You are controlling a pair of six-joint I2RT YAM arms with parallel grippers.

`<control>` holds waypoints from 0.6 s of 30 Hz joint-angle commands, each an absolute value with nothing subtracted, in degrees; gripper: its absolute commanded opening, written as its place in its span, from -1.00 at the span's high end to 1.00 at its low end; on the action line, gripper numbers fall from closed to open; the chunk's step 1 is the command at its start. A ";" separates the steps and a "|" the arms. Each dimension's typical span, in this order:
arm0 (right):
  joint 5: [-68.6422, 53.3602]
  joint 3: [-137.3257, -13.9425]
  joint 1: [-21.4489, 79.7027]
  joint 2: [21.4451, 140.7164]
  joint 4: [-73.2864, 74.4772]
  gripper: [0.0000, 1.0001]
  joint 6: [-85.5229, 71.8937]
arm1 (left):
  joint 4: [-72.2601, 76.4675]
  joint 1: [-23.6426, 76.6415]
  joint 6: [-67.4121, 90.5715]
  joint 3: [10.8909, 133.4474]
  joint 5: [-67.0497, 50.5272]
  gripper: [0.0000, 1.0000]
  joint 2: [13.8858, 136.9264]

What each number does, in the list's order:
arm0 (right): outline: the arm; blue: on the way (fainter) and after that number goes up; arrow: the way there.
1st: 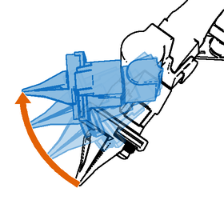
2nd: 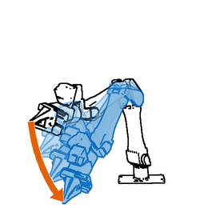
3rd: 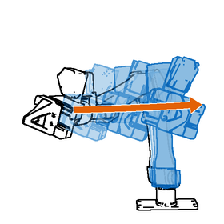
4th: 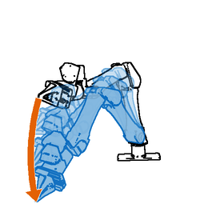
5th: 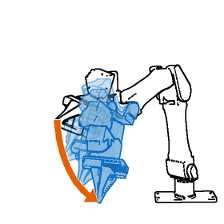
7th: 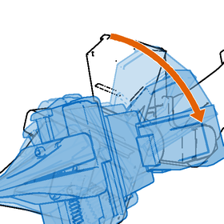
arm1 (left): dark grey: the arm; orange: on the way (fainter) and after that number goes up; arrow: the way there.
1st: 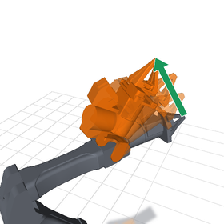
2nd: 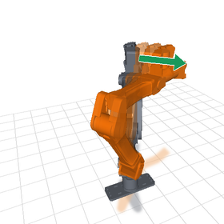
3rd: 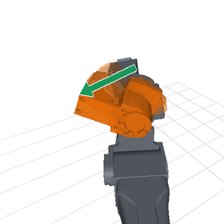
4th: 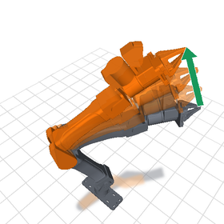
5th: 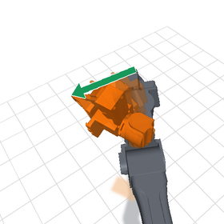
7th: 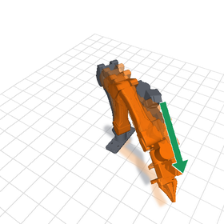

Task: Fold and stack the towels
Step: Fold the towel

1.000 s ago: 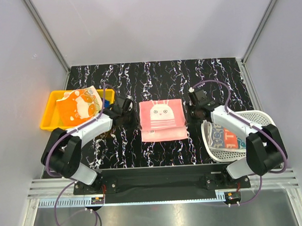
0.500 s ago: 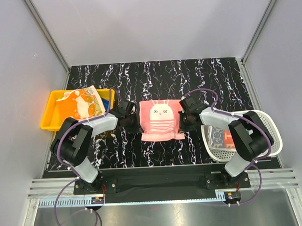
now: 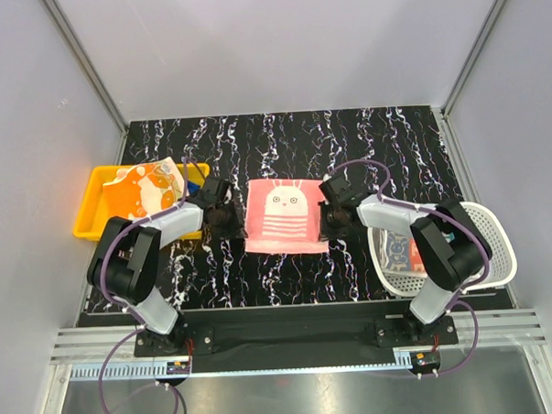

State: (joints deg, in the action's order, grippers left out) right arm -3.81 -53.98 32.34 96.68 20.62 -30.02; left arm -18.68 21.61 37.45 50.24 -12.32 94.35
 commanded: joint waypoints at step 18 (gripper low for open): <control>5.09 -57.48 32.78 87.90 29.97 1.00 -28.74 | -25.92 24.61 34.63 54.67 -8.09 1.00 85.26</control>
